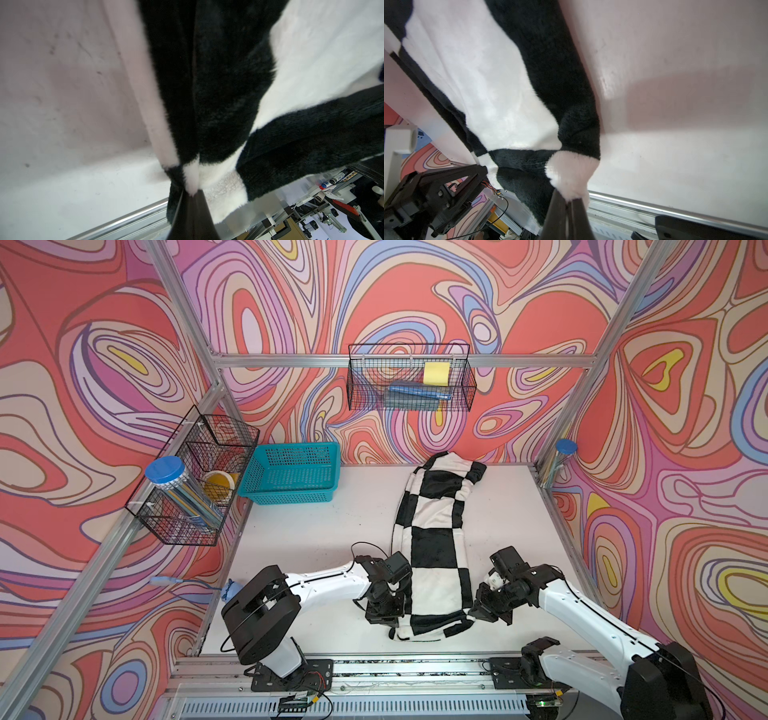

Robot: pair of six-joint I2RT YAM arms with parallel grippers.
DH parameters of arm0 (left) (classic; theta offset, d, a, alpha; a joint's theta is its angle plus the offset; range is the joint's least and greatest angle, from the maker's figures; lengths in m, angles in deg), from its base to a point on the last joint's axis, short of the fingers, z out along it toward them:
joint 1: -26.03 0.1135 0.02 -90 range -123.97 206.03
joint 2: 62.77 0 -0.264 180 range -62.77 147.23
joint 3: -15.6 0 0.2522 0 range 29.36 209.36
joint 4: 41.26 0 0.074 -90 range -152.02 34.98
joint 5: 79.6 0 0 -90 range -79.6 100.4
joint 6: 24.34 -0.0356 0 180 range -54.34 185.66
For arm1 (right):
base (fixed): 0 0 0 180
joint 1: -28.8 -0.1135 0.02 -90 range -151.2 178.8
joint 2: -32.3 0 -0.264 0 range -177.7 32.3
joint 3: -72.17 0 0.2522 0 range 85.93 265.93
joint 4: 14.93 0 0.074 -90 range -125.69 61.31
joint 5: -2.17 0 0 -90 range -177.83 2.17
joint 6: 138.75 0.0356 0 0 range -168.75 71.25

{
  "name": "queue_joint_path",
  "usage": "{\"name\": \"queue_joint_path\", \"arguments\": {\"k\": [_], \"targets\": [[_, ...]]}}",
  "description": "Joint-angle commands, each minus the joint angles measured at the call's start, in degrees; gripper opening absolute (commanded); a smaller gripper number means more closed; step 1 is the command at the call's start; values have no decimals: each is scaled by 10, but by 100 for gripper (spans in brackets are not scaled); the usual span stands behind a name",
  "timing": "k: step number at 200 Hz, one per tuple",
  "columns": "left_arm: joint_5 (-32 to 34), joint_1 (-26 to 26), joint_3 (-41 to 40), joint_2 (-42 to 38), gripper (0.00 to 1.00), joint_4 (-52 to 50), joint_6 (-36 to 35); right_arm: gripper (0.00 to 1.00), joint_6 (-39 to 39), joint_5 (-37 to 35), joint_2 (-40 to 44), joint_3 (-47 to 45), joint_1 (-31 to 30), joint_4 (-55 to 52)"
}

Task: Roll up the pillowcase
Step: Roll the pillowcase at the center of the board.

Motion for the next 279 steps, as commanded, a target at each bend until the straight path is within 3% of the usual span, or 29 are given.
{"name": "queue_joint_path", "arguments": {"k": [1,42,135,260,272,279], "targets": [[-2,14,19,-10,0,-17,4,0,2,-12,-13,34,-2,4],[-16,56,39,-14,0,-34,-14,0,1,-15,-42,47,-2,25],[-48,115,102,64,0,-57,-58,0,-2,-51,-132,87,2,72],[-44,160,153,135,0,-77,-102,0,6,-65,-187,92,44,123],[-38,164,155,138,9,-82,-106,0,7,-57,-201,95,44,137],[-36,166,156,138,21,-84,-109,0,7,-56,-208,97,44,143]]}}
